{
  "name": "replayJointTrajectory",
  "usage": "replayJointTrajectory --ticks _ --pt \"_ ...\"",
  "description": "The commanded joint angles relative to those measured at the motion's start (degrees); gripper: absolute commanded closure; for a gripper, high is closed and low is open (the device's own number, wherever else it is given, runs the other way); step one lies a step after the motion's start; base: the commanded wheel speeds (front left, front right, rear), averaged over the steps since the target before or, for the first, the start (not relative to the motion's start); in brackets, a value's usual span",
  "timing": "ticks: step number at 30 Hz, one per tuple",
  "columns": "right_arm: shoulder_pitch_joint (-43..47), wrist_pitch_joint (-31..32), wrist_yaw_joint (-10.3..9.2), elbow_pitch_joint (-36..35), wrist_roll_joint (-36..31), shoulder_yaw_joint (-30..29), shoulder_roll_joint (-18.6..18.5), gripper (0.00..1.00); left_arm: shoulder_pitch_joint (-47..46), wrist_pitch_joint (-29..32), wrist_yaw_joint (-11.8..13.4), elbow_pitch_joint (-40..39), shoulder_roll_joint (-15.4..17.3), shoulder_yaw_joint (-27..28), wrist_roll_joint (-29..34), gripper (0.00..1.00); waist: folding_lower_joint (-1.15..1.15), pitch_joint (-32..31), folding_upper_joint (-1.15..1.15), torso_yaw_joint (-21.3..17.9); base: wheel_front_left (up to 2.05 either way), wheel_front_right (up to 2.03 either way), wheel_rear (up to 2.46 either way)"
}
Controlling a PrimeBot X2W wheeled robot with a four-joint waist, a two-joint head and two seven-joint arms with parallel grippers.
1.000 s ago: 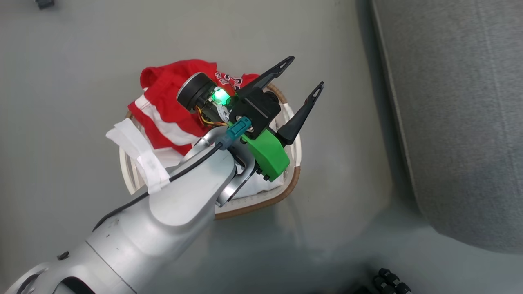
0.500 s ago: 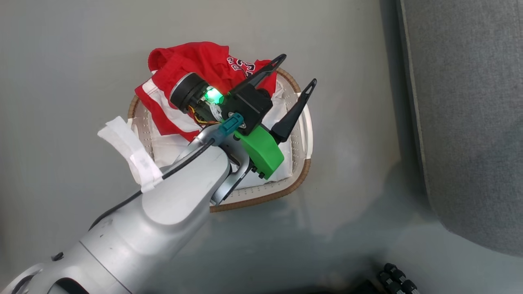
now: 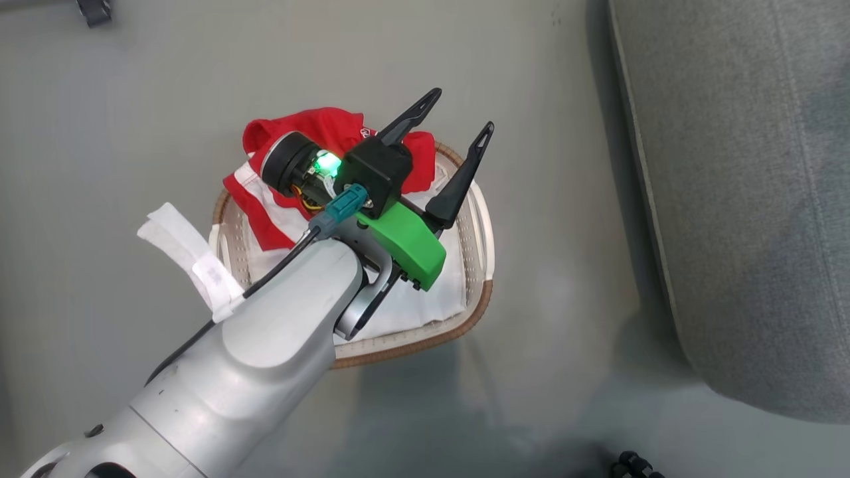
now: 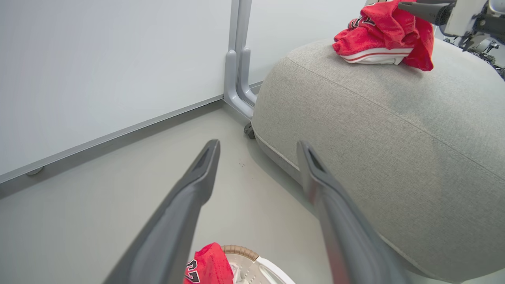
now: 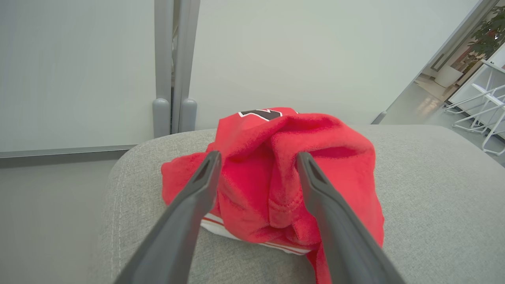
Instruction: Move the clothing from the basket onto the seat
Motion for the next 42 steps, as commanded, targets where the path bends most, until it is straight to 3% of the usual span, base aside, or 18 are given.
replayJointTrajectory --ticks 1,10,17,34,42 --pt "1.67 -0.26 -0.07 -0.70 0.55 0.51 -0.33 0.00 0.97 -0.51 -0.16 0.44 0.02 0.56 -0.60 0.00 -0.01 -3.83 0.00 -0.21 0.00 0.00 0.00" --pt "5.56 -0.33 -0.07 -5.49 1.78 5.87 2.19 0.00 5.38 -1.56 -0.02 2.23 -0.29 5.27 -2.90 0.00 -0.01 -13.08 0.00 1.03 0.00 0.00 0.00" --pt "10.59 -0.34 -0.06 -11.25 4.28 10.78 6.30 0.00 11.65 -1.43 1.24 0.51 1.89 13.37 -2.59 0.00 -0.01 -18.47 0.00 2.88 0.00 0.00 0.00" --pt "36.19 -0.28 -0.06 -28.48 3.87 16.40 19.02 0.00 35.44 -1.42 4.15 -7.44 3.78 34.84 3.55 0.00 -0.01 -27.75 0.00 6.27 0.00 0.00 0.00" --pt "47.56 -0.28 -0.06 -35.63 4.73 16.91 21.31 0.00 46.21 -1.43 3.06 -11.77 2.63 41.45 7.74 0.00 -0.01 -30.00 0.00 7.20 0.00 0.00 0.00"
